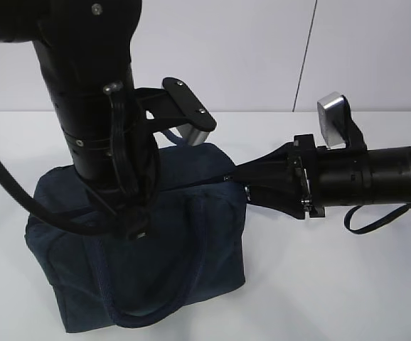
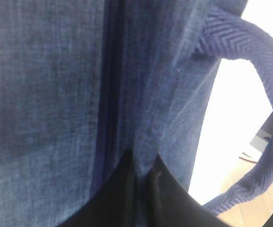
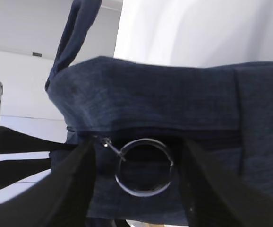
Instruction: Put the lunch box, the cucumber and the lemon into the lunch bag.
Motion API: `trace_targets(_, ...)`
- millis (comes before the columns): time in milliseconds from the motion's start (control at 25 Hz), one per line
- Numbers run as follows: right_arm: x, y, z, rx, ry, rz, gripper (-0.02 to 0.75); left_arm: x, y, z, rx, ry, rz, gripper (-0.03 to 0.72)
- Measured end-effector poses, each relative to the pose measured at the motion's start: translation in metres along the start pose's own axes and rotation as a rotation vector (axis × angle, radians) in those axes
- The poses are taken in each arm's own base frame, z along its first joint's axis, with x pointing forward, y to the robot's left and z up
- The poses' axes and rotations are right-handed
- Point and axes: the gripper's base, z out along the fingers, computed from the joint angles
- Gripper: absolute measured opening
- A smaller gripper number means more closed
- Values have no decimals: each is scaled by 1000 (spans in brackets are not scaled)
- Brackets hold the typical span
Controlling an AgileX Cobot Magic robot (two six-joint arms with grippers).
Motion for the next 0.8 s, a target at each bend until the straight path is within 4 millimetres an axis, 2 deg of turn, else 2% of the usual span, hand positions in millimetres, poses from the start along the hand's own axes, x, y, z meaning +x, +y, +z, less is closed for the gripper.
trace_targets(680,1,1,2,-6,6,-5,404,0,0,0,0,0,0,7)
trace_targets(800,1,2,2,-7,3,-3,365,0,0,0,0,0,0,7)
